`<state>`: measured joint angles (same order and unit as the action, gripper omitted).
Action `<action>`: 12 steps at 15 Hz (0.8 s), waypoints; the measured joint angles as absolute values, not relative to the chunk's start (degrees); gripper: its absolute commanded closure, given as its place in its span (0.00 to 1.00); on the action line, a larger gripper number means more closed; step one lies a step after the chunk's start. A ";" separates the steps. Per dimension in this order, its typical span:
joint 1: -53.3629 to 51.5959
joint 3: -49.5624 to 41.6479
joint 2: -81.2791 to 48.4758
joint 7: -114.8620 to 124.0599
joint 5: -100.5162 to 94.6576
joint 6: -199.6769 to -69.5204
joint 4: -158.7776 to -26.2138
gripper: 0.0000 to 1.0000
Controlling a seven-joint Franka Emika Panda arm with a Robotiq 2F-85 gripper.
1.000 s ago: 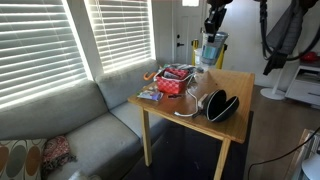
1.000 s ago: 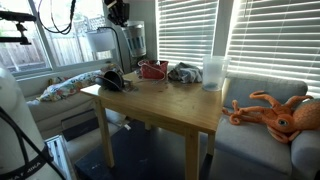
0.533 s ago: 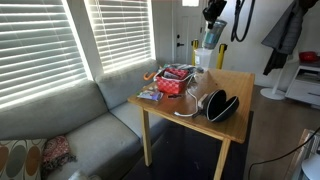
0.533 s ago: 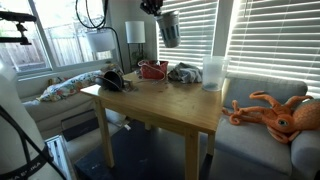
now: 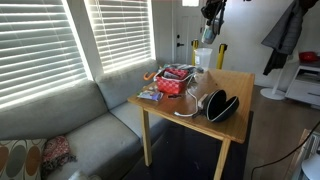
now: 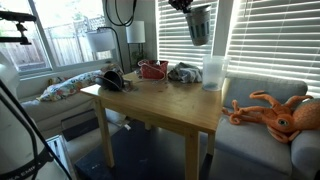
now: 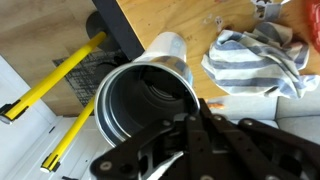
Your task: Put the silver container in the clear container.
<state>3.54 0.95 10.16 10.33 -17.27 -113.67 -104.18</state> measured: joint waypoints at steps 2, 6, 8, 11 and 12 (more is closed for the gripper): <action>3.70 -0.18 8.33 10.34 -17.25 -114.17 -102.41 0.99; 3.74 -1.73 5.22 10.36 -16.97 -115.65 -100.08 0.99; 3.74 -2.17 3.83 10.44 -16.91 -116.56 -99.46 0.99; 3.74 -2.64 1.82 10.49 -16.25 -117.12 -98.81 0.99; 3.74 -2.75 1.21 10.49 -15.76 -117.31 -98.70 0.99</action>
<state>3.74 -2.75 1.21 10.49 -15.76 -117.31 -98.70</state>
